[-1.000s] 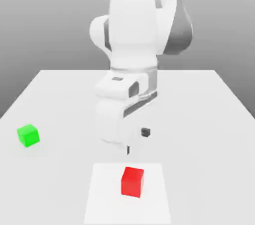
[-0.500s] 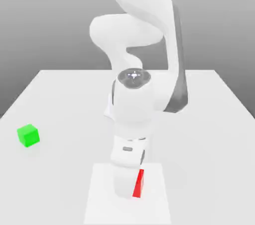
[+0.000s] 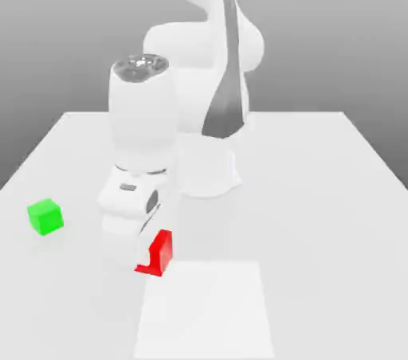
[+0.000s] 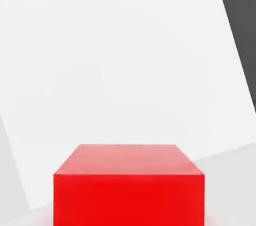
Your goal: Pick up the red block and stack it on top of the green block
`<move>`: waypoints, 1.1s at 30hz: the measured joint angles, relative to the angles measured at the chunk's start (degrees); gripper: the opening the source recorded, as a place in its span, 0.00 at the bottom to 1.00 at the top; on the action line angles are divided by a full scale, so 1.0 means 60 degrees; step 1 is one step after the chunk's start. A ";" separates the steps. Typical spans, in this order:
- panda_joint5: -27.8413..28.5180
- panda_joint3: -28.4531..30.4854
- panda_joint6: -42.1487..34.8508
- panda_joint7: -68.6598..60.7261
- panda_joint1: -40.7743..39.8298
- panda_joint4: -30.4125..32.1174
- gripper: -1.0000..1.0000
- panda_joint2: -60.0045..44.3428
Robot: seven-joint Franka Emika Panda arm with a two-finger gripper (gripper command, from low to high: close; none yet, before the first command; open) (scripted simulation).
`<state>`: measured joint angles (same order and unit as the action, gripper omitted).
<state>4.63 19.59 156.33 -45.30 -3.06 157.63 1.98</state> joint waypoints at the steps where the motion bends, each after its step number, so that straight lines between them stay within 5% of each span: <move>1: 0.0130 0.0199 -0.0065 -0.0418 -0.0364 0.0028 0.00 0.0111; 13: 0.1345 0.3340 -0.0677 -0.5345 -0.3499 0.0364 0.00 0.1197; 33: -0.1264 0.3701 0.0583 -0.7397 -0.2828 0.0347 0.00 -0.0166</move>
<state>-2.95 41.79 159.83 -89.68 -20.03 159.71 0.98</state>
